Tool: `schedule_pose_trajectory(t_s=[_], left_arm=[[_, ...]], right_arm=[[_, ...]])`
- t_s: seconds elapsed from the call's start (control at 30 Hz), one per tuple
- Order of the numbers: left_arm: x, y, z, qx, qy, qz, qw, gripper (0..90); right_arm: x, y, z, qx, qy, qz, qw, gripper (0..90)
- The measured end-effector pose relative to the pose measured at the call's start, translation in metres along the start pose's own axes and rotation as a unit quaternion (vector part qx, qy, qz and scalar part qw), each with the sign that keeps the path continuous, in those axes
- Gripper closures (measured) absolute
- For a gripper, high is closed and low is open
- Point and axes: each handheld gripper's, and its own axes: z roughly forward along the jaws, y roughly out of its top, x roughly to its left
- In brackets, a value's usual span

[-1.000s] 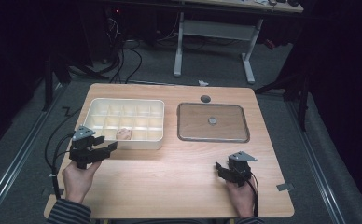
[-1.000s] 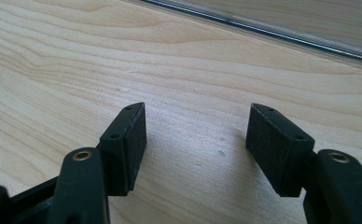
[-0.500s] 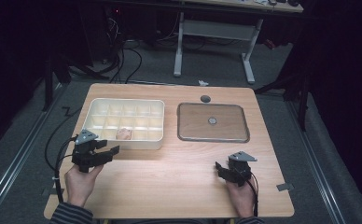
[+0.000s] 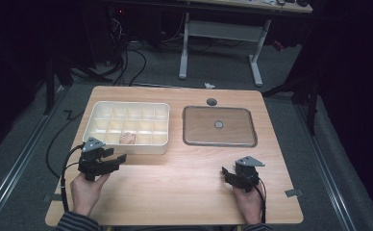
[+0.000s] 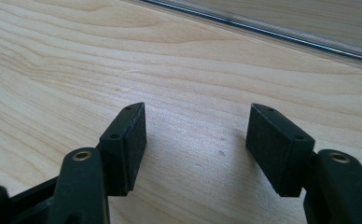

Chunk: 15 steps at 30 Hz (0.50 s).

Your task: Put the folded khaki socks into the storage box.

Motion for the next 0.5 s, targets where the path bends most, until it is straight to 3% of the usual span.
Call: schedule_pose_trajectory(t_s=[0.5], left_arm=[[-0.003, -0.011, 0.009, 0.008, -0.005, -0.007, 0.9999, 41.2]], right_arm=[[0.000, 0.000, 0.000, 0.000, 0.000, 0.000, 1.0000, 38.2]])
